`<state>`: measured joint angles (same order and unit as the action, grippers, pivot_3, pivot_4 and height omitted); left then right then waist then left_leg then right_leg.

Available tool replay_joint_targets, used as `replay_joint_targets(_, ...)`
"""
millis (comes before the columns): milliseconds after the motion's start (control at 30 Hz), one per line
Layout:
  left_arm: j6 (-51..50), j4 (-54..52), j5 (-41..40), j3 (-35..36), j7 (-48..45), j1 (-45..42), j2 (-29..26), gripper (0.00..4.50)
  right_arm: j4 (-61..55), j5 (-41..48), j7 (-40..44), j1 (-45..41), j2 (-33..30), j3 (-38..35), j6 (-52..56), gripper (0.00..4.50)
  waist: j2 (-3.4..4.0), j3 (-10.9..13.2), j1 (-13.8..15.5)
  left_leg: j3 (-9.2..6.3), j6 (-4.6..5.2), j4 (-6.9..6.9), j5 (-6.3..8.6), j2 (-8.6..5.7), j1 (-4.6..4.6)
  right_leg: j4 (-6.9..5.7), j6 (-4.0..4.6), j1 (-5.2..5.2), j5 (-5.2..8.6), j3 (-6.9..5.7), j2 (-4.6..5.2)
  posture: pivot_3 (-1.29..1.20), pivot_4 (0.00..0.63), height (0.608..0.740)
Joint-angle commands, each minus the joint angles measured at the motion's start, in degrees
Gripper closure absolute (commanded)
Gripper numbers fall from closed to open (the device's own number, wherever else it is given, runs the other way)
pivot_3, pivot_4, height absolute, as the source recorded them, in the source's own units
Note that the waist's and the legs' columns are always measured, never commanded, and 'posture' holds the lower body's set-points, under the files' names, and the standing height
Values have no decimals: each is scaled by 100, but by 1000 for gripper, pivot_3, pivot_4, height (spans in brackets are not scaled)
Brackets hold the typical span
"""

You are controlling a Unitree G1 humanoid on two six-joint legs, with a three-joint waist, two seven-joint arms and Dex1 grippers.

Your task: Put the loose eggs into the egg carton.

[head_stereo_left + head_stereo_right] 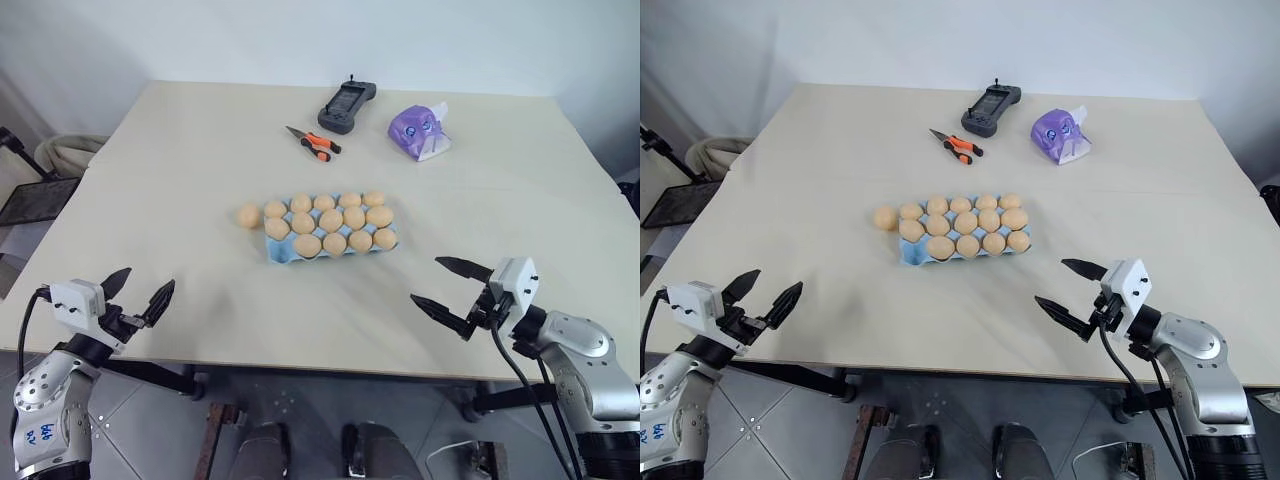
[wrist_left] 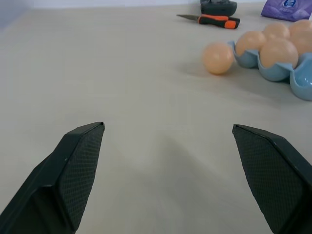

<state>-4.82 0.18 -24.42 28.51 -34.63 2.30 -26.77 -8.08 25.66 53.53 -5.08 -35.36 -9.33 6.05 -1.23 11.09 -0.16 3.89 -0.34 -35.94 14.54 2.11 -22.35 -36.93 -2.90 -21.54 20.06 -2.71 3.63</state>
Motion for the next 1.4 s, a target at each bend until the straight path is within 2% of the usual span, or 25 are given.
replay_joint_targets(33, -72, -122, -77, -160, 22, -357, -96, 32, -20, 40, 55, -101, -28, -105, -147, 0, 0, 0, 20, -1, 0, 1, 0, 0, 0, 0, 2, 0, 0, 0, 0, 0, 150, 740)
replay_joint_targets(167, -460, 193, 24, -620, -86, -1081, -269, 32, -68, 72, 63, -53, -73, -210, -159, 0, 0, 0, 8, -4, 1, 2, -1, 0, -5, 2, 3, -2, 1, -6, 0, 0, 150, 740)
replay_joint_targets(300, -633, 1001, 402, -1251, -219, -2083, -417, 32, -159, 92, 81, 149, -171, -343, -154, 0, 0, 0, 17, 2, 26, 5, -16, 0, -6, 4, 3, -2, 1, -9, -3, 0, 150, 740)
replay_joint_targets(500, -457, 3213, 1149, -2075, -313, -3981, -314, 32, -378, 121, -83, 461, -221, -644, -122, 0, -4, 2, 17, 5, 30, -3, -18, -2, -9, -2, -5, -3, -3, -14, -10, 0, 150, 740)
replay_joint_targets(667, 130, 4842, 1562, -2264, -40, -5062, -83, 32, -714, 149, -274, 800, -126, -707, -53, 0, -6, 3, -3, 15, 29, -3, -18, -2, -7, -2, -10, -5, -6, -8, -13, 0, 150, 740)
replay_joint_targets(867, 398, 6052, 1818, -2352, -87, -5714, 89, 32, -912, 175, -423, 1015, -96, -771, -6, 0, -16, 9, 9, 18, 28, -5, -18, -3, -8, -2, -13, -6, -6, -9, -14, 0, 150, 740)
replay_joint_targets(900, 462, 6179, 1819, -2315, -49, -5775, 116, 397, -918, 176, -442, 1028, -96, -788, -3, 0, -22, 12, 10, 18, 28, -6, -18, -4, -9, -2, -14, -6, -7, -9, -14, 0, 150, 740)
replay_joint_targets(967, 579, 6392, 1812, -2256, 10, -5878, 166, 793, -928, 179, -494, 1060, -86, -822, 5, 0, -25, 14, 12, 17, 28, -6, -18, -3, -8, -4, -14, -6, -7, -8, -14, 0, 150, 740)
replay_joint_targets(1167, 865, 6658, 1806, -2138, 104, -5968, 222, 2684, -979, 159, -551, 1118, -44, -798, 17, 0, -26, 15, 10, 16, 27, -6, -19, -4, -8, -5, -14, -6, -7, -10, -14, 0, 150, 740)
replay_joint_targets(1267, 1081, 6575, 1649, -1958, -16, -5805, 173, 3065, -972, 152, -557, 1118, -36, -783, 25, 0, -26, 15, 2, 17, 26, -6, -19, -4, -8, -5, -14, -6, -7, -10, -14, 0, 150, 740)
replay_joint_targets(1400, 1648, 6225, 1510, -1739, -401, -5435, 34, 3065, -956, 144, -557, 1107, -31, -756, 30, 0, -26, 15, -4, 18, 26, -7, -19, -3, -7, -8, -14, -6, -7, -9, -14, 0, 150, 740)
